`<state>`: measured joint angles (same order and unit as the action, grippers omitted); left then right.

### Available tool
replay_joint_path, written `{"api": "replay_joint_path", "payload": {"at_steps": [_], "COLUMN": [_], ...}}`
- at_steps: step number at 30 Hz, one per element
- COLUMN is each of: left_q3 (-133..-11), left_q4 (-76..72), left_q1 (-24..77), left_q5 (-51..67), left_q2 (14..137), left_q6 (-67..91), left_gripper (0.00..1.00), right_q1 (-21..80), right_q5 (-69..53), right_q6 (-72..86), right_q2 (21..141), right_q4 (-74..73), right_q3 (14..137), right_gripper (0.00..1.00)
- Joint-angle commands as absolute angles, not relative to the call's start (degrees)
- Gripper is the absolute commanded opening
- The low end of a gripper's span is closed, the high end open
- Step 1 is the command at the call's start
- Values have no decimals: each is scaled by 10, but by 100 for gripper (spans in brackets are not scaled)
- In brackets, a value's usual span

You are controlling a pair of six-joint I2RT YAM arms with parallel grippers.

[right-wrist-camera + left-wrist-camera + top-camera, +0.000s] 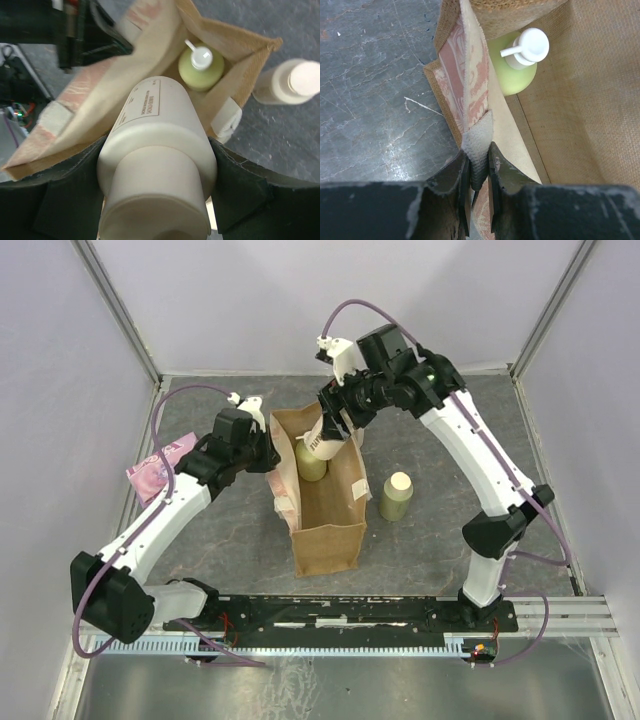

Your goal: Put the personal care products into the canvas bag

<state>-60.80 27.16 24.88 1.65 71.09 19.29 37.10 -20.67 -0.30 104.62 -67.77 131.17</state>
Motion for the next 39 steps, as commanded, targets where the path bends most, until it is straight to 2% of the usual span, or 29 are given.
{"api": "replay_joint_path", "payload": {"at_steps": [1, 11, 25, 39], "left_q3": [-643, -658, -654, -642], "left_q4": [312, 322, 332, 333], "left_q1": [251, 251, 251, 251], "left_q5": [13, 30, 45, 44], "left_q2": [703, 693, 676, 665], "left_q6": [189, 210, 222, 222], "left_gripper": [14, 13, 14, 14], "right_q1": [384, 437, 465, 465], "right_q5": [-129, -26, 76, 94], "right_q6": [4, 29, 58, 41], "right_q2": [1050, 1090, 1102, 1179], "right_q4": [-649, -617, -489, -476], "right_q3": [1301, 1251, 1105, 1122], "right_gripper": [0, 0, 0, 0]}}
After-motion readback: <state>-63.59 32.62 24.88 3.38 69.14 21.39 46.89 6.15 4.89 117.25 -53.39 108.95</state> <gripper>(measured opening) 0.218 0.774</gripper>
